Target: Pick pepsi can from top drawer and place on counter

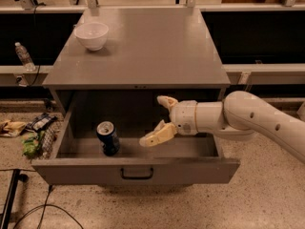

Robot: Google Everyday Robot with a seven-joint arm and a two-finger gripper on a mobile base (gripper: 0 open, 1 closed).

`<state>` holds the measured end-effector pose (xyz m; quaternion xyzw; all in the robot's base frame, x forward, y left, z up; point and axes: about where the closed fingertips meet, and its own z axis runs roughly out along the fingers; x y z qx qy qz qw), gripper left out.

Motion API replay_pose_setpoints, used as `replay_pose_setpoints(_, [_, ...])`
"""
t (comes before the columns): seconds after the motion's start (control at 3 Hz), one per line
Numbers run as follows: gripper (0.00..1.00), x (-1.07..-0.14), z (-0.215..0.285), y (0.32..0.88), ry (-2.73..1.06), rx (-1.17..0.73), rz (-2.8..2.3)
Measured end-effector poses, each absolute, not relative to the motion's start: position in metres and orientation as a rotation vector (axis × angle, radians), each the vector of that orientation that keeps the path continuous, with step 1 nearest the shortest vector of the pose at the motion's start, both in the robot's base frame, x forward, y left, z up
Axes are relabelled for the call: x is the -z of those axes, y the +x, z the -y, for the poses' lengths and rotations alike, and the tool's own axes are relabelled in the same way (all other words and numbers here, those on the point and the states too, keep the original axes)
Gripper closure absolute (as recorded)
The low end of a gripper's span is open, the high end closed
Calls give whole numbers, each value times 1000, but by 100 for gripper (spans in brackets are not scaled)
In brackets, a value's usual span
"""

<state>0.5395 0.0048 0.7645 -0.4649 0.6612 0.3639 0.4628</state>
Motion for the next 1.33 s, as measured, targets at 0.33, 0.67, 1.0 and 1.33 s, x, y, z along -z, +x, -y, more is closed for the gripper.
replay_pose_setpoints(0.33, [0, -745, -36, 557, -1151, -901, -1628])
replay_pose_setpoints(0.67, [0, -731, -59, 567, -1190, -908, -1628])
replay_pose_setpoints(1.0, [0, -720, -85, 574, -1226, -925, -1618])
replay_pose_setpoints(1.33, [0, -707, -114, 576, -1259, -932, -1603])
